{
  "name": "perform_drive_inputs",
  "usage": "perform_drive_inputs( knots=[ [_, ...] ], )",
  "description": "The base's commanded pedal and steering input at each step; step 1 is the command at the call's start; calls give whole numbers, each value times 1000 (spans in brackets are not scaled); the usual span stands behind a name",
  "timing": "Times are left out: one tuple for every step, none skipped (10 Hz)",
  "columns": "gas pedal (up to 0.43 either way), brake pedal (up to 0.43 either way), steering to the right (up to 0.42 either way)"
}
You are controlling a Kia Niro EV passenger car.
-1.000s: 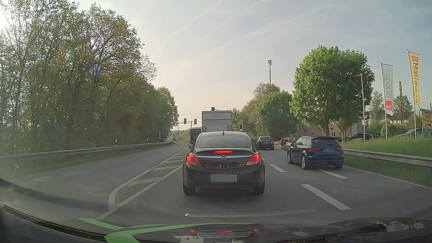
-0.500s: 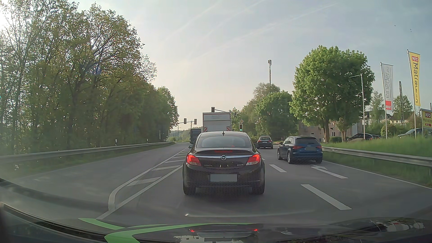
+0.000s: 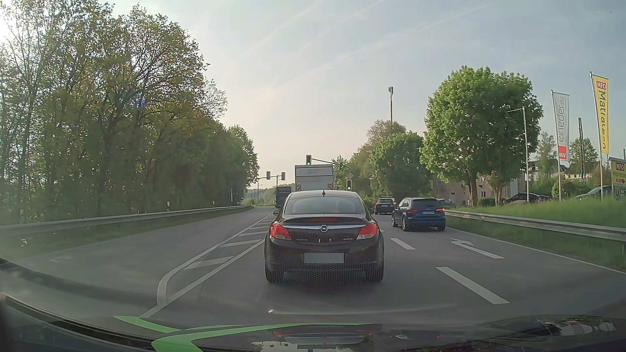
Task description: Follow the waypoints while adhering to traffic rules and regulations
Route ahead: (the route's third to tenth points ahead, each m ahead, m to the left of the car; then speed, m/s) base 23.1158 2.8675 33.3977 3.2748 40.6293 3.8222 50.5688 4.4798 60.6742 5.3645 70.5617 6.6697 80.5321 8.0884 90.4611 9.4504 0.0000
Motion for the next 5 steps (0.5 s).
perform_drive_inputs(
  knots=[
    [0, 244, 1],
    [0, 244, 1],
    [0, 244, 1],
    [0, 244, 1],
    [0, 177, 1]
  ],
)
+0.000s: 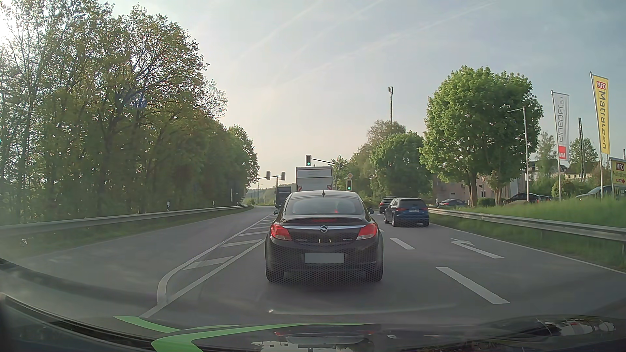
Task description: Follow the waypoints while adhering to traffic rules and regulations
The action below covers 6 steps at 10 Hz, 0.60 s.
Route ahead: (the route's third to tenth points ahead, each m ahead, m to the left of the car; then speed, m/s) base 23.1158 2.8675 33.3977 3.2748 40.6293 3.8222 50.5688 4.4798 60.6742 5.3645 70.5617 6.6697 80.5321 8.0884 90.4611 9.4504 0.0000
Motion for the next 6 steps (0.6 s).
perform_drive_inputs(
  knots=[
    [0, 0, 1],
    [0, 0, 1],
    [0, 0, 0],
    [0, 0, 1],
    [98, 0, 1],
    [197, 0, 1]
  ],
)
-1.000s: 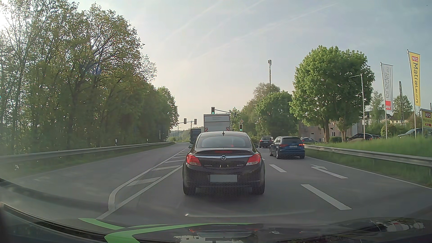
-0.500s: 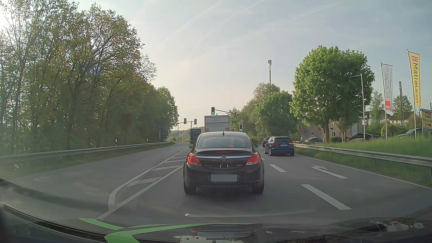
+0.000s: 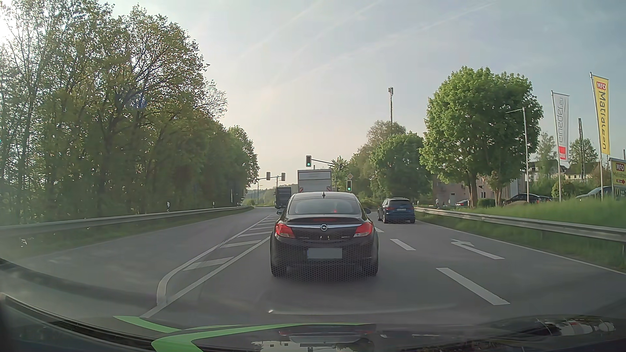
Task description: Follow the waypoints while adhering to traffic rules and regulations
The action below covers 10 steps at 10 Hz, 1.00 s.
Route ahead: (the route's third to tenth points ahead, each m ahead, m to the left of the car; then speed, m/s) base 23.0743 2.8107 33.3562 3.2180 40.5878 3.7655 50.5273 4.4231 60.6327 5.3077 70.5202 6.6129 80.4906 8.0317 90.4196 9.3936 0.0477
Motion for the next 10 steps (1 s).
perform_drive_inputs(
  knots=[
    [220, 0, 1],
    [220, 0, 1],
    [248, 0, 1],
    [287, 0, 1],
    [299, 0, 1],
    [299, 0, 1],
    [299, 0, 1],
    [299, 0, 0],
    [299, 0, -3],
    [319, 0, -5]
  ],
)
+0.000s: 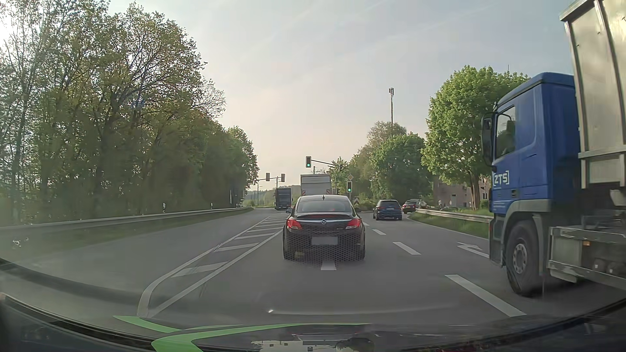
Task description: Follow the waypoints while adhering to traffic rules and regulations
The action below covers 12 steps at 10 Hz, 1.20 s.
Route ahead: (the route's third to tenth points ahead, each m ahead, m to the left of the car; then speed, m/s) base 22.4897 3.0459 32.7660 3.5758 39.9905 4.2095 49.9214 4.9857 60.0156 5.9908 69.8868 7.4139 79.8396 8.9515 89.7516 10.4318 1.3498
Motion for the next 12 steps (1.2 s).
perform_drive_inputs(
  knots=[
    [331, 0, -5],
    [339, 0, -5],
    [358, 0, -6],
    [378, 0, -6],
    [378, 0, -10],
    [378, 0, -10],
    [378, 0, -10],
    [378, 0, -11],
    [378, 0, -11],
    [378, 0, -11],
    [378, 0, -10],
    [378, 0, -10]
  ],
)
